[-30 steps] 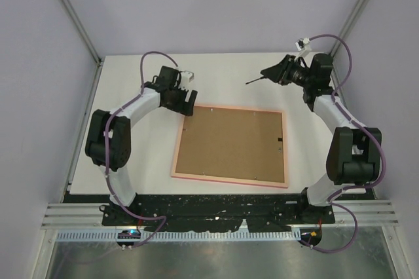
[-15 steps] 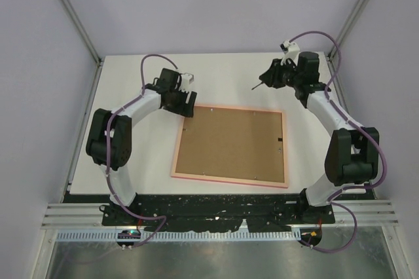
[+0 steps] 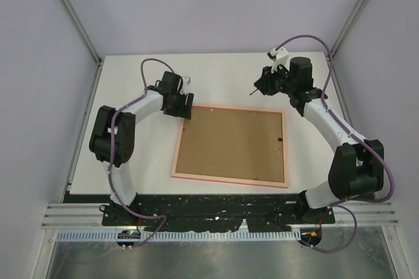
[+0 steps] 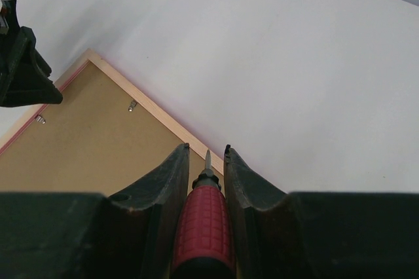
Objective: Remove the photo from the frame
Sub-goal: Release the photo frame item from the photo frame.
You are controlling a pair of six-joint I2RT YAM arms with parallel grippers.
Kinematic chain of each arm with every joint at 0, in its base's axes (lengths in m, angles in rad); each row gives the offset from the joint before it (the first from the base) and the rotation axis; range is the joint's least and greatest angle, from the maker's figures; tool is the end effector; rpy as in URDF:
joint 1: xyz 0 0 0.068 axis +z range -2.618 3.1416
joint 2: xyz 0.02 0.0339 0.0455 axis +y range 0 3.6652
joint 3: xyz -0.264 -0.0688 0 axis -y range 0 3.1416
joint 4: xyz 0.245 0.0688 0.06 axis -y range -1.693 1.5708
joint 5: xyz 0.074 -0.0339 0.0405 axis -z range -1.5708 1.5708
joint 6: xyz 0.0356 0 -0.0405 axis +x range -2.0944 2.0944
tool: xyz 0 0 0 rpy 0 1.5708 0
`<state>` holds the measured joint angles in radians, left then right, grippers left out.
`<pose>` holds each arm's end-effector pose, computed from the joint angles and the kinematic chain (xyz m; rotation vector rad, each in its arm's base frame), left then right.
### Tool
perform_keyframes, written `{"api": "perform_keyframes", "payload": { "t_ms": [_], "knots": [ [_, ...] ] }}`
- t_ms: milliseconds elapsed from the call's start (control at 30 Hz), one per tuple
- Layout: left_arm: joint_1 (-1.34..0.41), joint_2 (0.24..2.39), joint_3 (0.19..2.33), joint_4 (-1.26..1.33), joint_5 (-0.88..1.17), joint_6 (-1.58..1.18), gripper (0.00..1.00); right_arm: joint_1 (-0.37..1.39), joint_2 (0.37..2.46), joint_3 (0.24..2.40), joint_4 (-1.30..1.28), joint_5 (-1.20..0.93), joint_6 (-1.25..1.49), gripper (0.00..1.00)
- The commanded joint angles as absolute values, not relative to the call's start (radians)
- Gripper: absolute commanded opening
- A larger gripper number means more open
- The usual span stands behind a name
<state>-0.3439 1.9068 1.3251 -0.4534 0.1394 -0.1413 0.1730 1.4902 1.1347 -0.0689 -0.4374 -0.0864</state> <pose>0.3754 -0.1397 0.1843 0.3164 2.6141 -0.3520 0.3384 0.0744 0.3039 -0.5338 1.9125 0.4913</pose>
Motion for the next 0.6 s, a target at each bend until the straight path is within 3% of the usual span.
{"api": "perform_keyframes", "payload": {
  "t_ms": [0,567],
  "knots": [
    [-0.345,1.931,1.333,-0.430,0.120,-0.193,0.65,0.173,1.437,1.140,-0.006,-0.436,-0.117,0.08],
    [-0.357,1.896,1.244,-0.302,0.114,-0.199,0.40,0.172,1.491,1.178,-0.142,-0.359,-0.207,0.08]
  ]
}}
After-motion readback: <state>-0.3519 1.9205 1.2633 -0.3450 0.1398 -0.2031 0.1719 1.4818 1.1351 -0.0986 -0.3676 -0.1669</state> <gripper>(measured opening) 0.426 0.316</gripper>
